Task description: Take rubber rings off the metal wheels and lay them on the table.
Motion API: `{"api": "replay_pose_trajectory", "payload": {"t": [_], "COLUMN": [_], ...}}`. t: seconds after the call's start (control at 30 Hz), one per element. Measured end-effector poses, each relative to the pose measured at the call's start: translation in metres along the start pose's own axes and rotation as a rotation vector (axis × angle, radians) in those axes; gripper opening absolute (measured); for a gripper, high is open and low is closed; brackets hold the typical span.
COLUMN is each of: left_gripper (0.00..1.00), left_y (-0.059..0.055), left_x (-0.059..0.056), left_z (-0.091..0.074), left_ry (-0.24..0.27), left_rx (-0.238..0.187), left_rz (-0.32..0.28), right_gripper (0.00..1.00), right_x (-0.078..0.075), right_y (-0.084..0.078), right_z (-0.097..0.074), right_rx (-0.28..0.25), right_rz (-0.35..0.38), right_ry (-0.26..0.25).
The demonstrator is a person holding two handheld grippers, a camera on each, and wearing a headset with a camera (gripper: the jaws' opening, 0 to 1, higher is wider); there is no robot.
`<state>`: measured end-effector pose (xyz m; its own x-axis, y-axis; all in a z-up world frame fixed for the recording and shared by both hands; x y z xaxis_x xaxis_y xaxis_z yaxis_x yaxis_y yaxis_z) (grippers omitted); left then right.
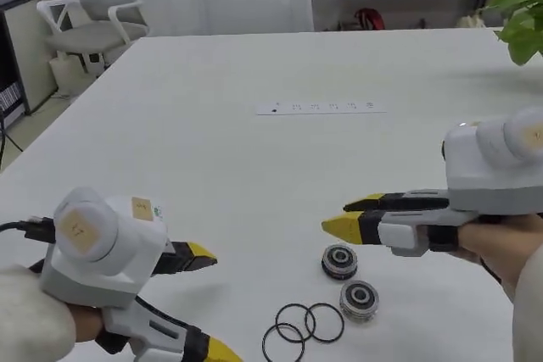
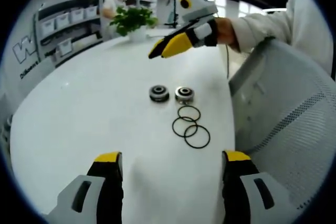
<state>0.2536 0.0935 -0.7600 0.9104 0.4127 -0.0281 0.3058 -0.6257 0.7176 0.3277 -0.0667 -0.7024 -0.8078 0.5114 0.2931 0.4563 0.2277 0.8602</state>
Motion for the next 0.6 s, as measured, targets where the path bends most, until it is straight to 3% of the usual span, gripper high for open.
{"api": "replay_pose_trajectory", "payload": {"t": [0.37,0.6], "left_gripper": [0.79,0.80], "left_y": [0.003,0.011], "left_x": [0.005,0.013], "left_z": [-0.006,-0.016], "left_ry": [0.022,0.064], "left_rx": [-0.025,-0.071], "left_rz": [-0.014,-0.042], "right_gripper": [0.34,0.35], "right_x": [-0.016,-0.025], "right_y": [0.004,-0.004], "right_z": [-0.012,-0.014], "right_rx": [-0.052,-0.031], "right_rz": [0.040,0.053], "right_ry": [-0.059,-0.083]}}
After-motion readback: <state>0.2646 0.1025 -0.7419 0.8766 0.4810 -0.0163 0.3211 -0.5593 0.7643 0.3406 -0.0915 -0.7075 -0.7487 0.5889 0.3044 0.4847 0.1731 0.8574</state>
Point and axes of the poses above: the centre of the closed fingertips' face, and the gripper's own axes: z roughly forward along the fingers, x roughly to its left, y roughly out of its top, the point moved 4 cm from there along -z, roughly backward along the fingers, and after that the axes turned 3 degrees about x, right-handed, at the moved point
